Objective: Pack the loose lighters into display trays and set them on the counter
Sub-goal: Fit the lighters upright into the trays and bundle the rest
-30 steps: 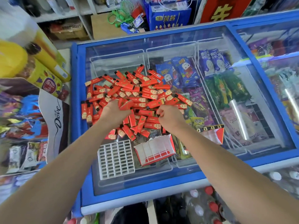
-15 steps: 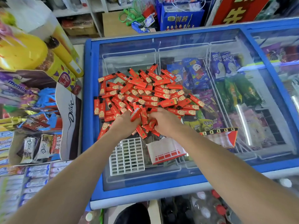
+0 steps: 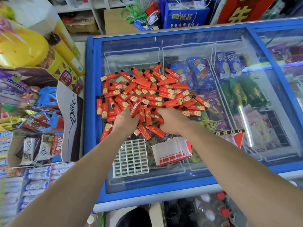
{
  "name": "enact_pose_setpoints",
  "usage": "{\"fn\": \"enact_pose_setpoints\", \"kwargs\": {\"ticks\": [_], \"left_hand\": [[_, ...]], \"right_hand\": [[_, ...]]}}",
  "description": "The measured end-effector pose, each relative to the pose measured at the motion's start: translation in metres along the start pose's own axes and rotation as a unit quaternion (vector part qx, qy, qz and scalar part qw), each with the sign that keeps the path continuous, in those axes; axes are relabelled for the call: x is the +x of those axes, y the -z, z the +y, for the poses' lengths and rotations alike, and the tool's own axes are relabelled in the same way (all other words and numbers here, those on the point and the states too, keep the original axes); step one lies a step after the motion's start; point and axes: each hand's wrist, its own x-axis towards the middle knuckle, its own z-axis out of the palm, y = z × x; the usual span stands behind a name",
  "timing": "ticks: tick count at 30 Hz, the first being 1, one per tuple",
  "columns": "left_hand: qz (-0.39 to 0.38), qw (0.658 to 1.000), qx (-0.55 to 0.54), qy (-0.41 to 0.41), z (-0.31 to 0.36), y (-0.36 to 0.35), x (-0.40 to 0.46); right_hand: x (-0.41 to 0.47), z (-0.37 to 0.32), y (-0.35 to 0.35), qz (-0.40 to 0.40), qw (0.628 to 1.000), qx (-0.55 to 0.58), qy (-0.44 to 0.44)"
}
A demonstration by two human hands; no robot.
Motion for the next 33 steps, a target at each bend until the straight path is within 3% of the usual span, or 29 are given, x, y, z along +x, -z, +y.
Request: {"fn": "enact_pose_setpoints", "kwargs": {"ticks": [7,15,20,25,33], "left_hand": [[-0.005,0.997,0.08,0.003,0.001,-0.01,0.008],[-0.023,0.997,0.072,0.013,0.001,-0.015,0.004],[-0.036,0.999,-0.001,0.018,0.004,-0.012,0.002],[-0.055,0.996,-0.07,0.027,0.01,-0.008,-0.002],[-0.024,0.988,-0.143,0.046,0.001,0.005,-0.017]], "right_hand": [[0.01,-0.02,-0.008,0.084,0.957,0.258,-0.102],[0.022,-0.042,-0.028,0.138,0.962,0.186,-0.144],[0.023,-0.035,-0.033,0.113,0.944,0.241,-0.194],[0.022,-0.03,-0.03,0.093,0.94,0.268,-0.19],[0.02,-0.042,-0.042,0.124,0.958,0.164,-0.2]]}}
